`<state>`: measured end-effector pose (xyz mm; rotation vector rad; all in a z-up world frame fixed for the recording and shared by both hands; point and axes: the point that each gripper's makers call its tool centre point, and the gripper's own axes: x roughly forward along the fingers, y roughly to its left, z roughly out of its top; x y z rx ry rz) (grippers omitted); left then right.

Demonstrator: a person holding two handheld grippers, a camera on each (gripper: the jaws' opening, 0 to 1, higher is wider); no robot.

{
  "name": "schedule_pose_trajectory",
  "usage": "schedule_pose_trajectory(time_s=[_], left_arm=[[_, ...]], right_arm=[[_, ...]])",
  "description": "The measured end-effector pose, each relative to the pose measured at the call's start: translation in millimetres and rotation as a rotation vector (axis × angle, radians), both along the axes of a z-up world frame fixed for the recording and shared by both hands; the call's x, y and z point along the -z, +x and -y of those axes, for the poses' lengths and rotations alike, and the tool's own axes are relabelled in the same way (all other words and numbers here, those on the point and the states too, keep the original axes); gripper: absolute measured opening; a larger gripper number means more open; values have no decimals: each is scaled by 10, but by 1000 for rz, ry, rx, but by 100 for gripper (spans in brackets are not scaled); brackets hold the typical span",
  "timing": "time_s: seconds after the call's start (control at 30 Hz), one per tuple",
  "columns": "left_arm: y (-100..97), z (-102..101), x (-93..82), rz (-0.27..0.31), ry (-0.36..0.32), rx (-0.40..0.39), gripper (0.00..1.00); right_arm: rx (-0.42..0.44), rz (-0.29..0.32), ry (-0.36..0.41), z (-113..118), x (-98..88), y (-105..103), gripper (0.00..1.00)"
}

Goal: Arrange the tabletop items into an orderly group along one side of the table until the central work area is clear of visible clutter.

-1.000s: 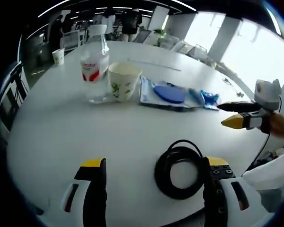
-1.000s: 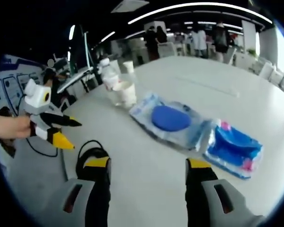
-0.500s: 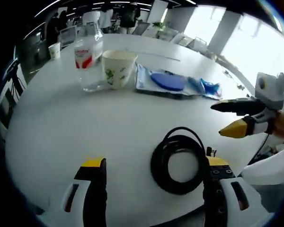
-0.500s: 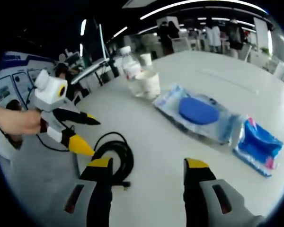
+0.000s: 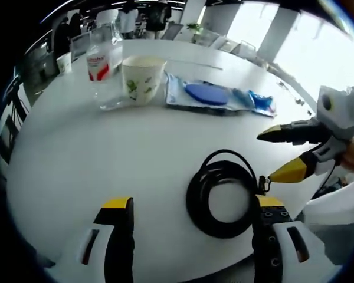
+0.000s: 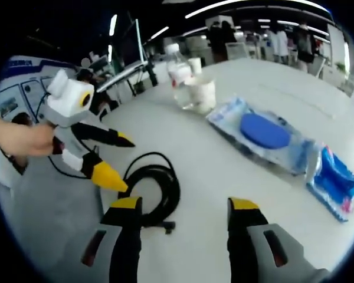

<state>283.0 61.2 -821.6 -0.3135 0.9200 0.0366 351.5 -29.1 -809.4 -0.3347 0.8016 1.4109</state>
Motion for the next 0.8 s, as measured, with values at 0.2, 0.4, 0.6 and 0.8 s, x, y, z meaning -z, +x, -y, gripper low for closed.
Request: schedule_pose_trajectory(time_s=[0.2,0.4,0.6,0.8], left_arm=[[-21,83,33,-8,18,30,76],[-18,101,45,-8,-1,-3,73],[-9,100,44,-2,9,3,63],[1,129,31,12,-15,-1,46]], right_arm=[[-15,-2,2,-51,29,-97,52],[-28,12,1,-105,55,-182,49],[-48,14,-6,-125,84,-237,43],[-41,10,-7,-134,104,-253,34]])
